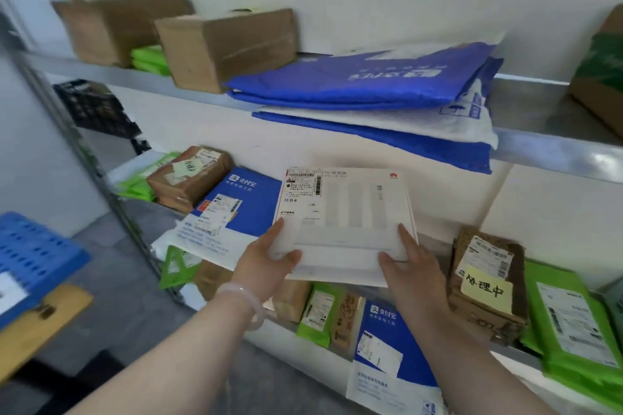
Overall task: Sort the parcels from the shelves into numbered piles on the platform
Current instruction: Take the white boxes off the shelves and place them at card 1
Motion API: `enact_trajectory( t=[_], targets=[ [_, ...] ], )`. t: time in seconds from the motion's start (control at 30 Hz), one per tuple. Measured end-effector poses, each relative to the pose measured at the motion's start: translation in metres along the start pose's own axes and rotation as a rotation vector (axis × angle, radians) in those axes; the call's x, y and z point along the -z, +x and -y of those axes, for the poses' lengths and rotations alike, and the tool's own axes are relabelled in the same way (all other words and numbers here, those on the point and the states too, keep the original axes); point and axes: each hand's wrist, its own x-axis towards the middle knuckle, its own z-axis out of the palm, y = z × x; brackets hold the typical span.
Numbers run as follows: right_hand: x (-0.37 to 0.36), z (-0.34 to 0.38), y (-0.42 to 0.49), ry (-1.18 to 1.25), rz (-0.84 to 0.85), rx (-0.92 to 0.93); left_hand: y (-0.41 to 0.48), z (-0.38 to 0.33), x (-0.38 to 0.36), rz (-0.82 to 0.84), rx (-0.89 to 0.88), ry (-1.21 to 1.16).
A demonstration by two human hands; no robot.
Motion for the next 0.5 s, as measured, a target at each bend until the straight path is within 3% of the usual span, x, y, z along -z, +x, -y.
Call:
enact_trajectory(
  t=[0.13,0.5],
  targets=[
    [-0.018,0.032,-0.014,0.014,0.012,0.149,-0.016,0.016,0.039,-0.107,-0.006,-0.039],
    [-0.136,0.155,-0.125,0.066,0.291,0.464,-0.124,0.122,0.211,-0.364,0.076,-0.053]
  ],
)
